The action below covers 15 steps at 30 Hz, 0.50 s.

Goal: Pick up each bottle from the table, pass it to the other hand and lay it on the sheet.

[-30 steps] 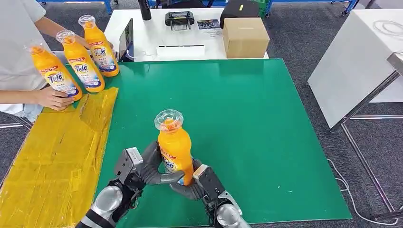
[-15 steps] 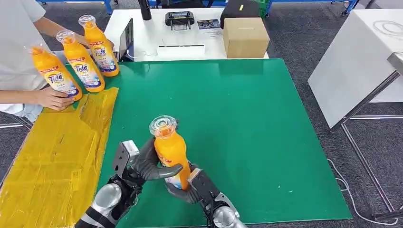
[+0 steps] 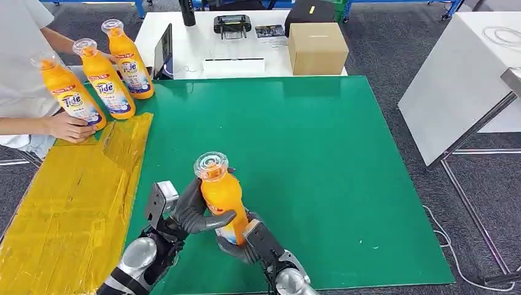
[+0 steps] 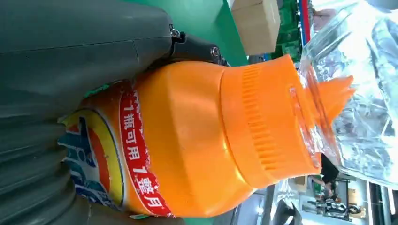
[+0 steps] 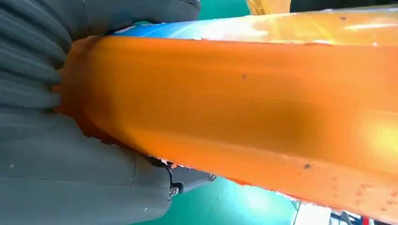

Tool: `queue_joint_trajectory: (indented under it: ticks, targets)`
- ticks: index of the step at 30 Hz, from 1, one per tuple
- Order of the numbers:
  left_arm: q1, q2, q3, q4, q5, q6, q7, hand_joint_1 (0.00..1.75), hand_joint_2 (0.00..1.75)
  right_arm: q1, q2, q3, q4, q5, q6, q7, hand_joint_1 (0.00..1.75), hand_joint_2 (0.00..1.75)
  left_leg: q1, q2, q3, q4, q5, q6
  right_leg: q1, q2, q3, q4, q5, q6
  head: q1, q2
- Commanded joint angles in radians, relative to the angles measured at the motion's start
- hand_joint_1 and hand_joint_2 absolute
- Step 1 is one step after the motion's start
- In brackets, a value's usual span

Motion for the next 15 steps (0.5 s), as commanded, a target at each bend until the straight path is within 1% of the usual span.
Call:
queue_joint_trajectory:
  ticks: [1,2,3,4,5,6,7,8,9,10,11,12,13,14,15]
  targets:
    - [-0.029,0.007,0.018,0.028,-0.054,0.066,-0.029,1.75,1.75,0.007,-0.034,-0.026,-0.074,0.030,-0.064,-0.016,1.64,1.75,0.000,-0.001,0.001,0.000,0.000,0.000,0.000,-0.001,0.001,-0.001,0.000,0.000,0.000,0.000]
    - [-0.027,0.015,0.020,0.011,-0.078,0.087,-0.045,1.75,1.75,0.017,-0.038,-0.030,-0.103,0.034,-0.075,-0.024,1.40,1.75,0.001,-0.002,0.002,0.000,0.000,0.000,0.001,-0.002,0.003,-0.001,-0.001,-0.001,0.000,0.000]
    - [-0.024,0.019,0.025,-0.002,-0.077,0.086,-0.044,1.75,1.75,0.026,-0.042,-0.032,-0.125,0.036,-0.077,-0.018,1.40,1.75,0.000,-0.002,0.001,0.000,0.000,0.000,0.000,-0.001,0.001,-0.001,0.000,-0.001,0.000,0.000]
    - [-0.023,0.024,0.031,-0.016,-0.108,0.115,-0.056,1.75,1.75,0.034,-0.045,-0.037,-0.146,0.039,-0.084,-0.018,0.03,1.75,0.001,-0.002,0.002,0.000,-0.001,0.000,0.001,-0.001,0.003,-0.001,-0.001,-0.001,0.000,0.000]
    - [-0.019,0.043,0.045,-0.057,-0.244,0.239,-0.099,1.75,1.75,0.058,-0.049,-0.057,-0.207,0.049,-0.115,-0.034,0.00,1.75,0.000,-0.002,0.001,0.000,0.000,0.000,0.000,-0.001,0.001,0.000,-0.001,-0.001,0.000,0.000]
    - [-0.016,0.060,0.058,-0.087,-0.272,0.263,-0.100,1.75,1.75,0.073,-0.056,-0.068,-0.251,0.050,-0.118,-0.031,0.00,1.75,0.001,-0.002,0.001,0.000,-0.001,0.000,0.001,-0.001,0.002,-0.001,-0.001,-0.001,0.000,0.000]
    - [-0.014,0.065,0.068,-0.100,-0.273,0.257,-0.091,1.75,1.75,0.080,-0.060,-0.073,-0.270,0.054,-0.116,-0.020,0.00,1.75,0.000,-0.001,0.000,0.000,-0.001,0.000,0.000,0.000,0.001,0.000,-0.001,-0.001,0.000,0.000]
    - [-0.012,0.082,0.091,-0.128,-0.445,0.396,-0.104,1.75,1.75,0.101,-0.064,-0.096,-0.323,0.057,-0.130,-0.028,0.00,1.75,0.001,-0.001,0.001,0.001,-0.002,-0.001,0.001,0.000,0.002,0.001,-0.001,-0.001,0.000,0.000]
    - [-0.007,0.095,0.107,-0.146,-0.536,0.465,-0.099,1.75,1.75,0.115,-0.070,-0.108,-0.358,0.058,-0.135,-0.030,0.00,1.75,0.001,0.000,0.000,0.000,-0.001,-0.001,0.001,0.001,0.000,0.000,-0.001,-0.001,0.000,0.000]
    - [-0.004,0.109,0.122,-0.156,-0.631,0.519,-0.084,1.75,1.75,0.125,-0.073,-0.121,-0.381,0.064,-0.142,-0.029,0.00,1.75,0.001,0.000,0.002,0.000,-0.002,-0.001,0.001,0.001,0.002,0.000,-0.001,-0.001,0.000,0.000]
    - [0.003,0.134,0.135,-0.158,-0.840,0.608,-0.030,1.75,1.75,0.148,-0.075,-0.150,-0.423,0.069,-0.165,-0.037,0.00,1.75,0.000,0.000,0.000,0.000,-0.001,-0.001,0.001,0.001,0.000,0.001,-0.001,-0.001,0.000,0.000]
    - [0.010,0.151,0.142,-0.162,-0.934,0.633,0.004,1.75,1.75,0.164,-0.083,-0.168,-0.450,0.071,-0.176,-0.040,0.00,1.75,0.001,0.000,0.001,0.000,-0.001,-0.001,0.001,0.001,0.001,0.001,-0.001,-0.002,0.000,0.000]
    - [0.018,0.193,0.160,-0.153,-1.132,0.670,0.066,1.75,1.75,0.191,-0.090,-0.195,-0.505,0.073,-0.193,-0.040,0.00,1.75,0.001,-0.001,0.000,0.000,-0.001,-0.001,0.001,-0.001,0.001,0.000,-0.001,-0.001,0.000,0.000]
    - [0.021,0.233,0.168,-0.137,-1.315,0.661,0.151,1.75,1.75,0.208,-0.093,-0.220,-0.535,0.075,-0.205,-0.041,0.00,1.75,0.001,-0.002,0.002,-0.001,-0.001,-0.001,0.001,-0.001,0.003,-0.001,-0.002,-0.001,0.000,0.000]
    - [0.023,0.249,0.175,-0.127,-1.306,0.663,0.147,1.75,1.75,0.219,-0.098,-0.235,-0.559,0.076,-0.203,-0.039,0.00,1.75,0.000,-0.001,0.002,-0.001,-0.001,0.000,0.000,0.000,0.001,0.000,-0.001,-0.001,0.000,0.000]
